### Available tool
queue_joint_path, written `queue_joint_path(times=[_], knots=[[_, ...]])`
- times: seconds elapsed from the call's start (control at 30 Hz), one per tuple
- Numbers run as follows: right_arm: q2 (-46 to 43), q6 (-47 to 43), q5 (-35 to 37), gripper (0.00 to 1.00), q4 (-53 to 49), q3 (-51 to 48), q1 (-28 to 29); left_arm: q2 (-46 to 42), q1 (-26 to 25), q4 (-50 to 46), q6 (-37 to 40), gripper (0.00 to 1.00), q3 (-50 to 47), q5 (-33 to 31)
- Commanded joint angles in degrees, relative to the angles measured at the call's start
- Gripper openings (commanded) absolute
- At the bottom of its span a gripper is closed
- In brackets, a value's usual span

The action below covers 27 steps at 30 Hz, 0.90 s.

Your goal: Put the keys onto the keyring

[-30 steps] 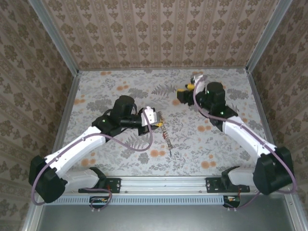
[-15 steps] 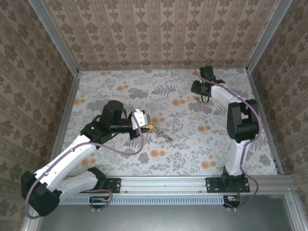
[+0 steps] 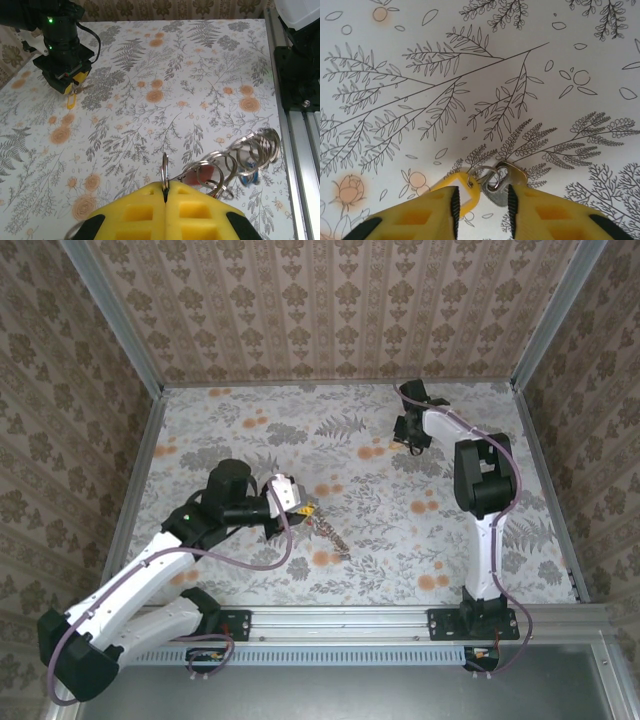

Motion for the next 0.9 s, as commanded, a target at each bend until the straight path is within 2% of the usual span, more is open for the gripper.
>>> queue_joint_path(times=[0.0, 0.3, 0.37, 0.5, 0.7, 0.87], knots=[[2.91, -1.44, 1.47, 0.32, -3.49, 3.25, 0.34, -2.3, 0.39, 1.41, -2.25, 0.0, -1.04, -0.13], [4.46, -2.54, -0.27, 0.22, -4.87, 2.61, 1.28, -3.61, 0.43, 0.44, -2.13, 0.0, -1.34, -1.1], [2.5, -2.03, -0.84, 0.19, -4.99, 0.71, 1.66, -3.69, 0.38, 0.43, -1.98, 0.0, -1.35, -1.14], [-3.76, 0.71, -2.76, 0.2, -3.98, -6.15, 3.49, -3.7, 0.41, 0.39, -1.73, 0.0, -1.4, -1.14], [-13.1, 5.56, -7.82, 0.21, 0.88, -19.48, 11.48, -4.25, 0.55, 0.45, -1.34, 0.0, -2.03, -1.72], [-18.31, 10.75, -10.47, 0.21, 4.93, -27.02, 21.52, -5.08, 1.44, -1.25, -0.14, 0.0, -2.29, -1.53]])
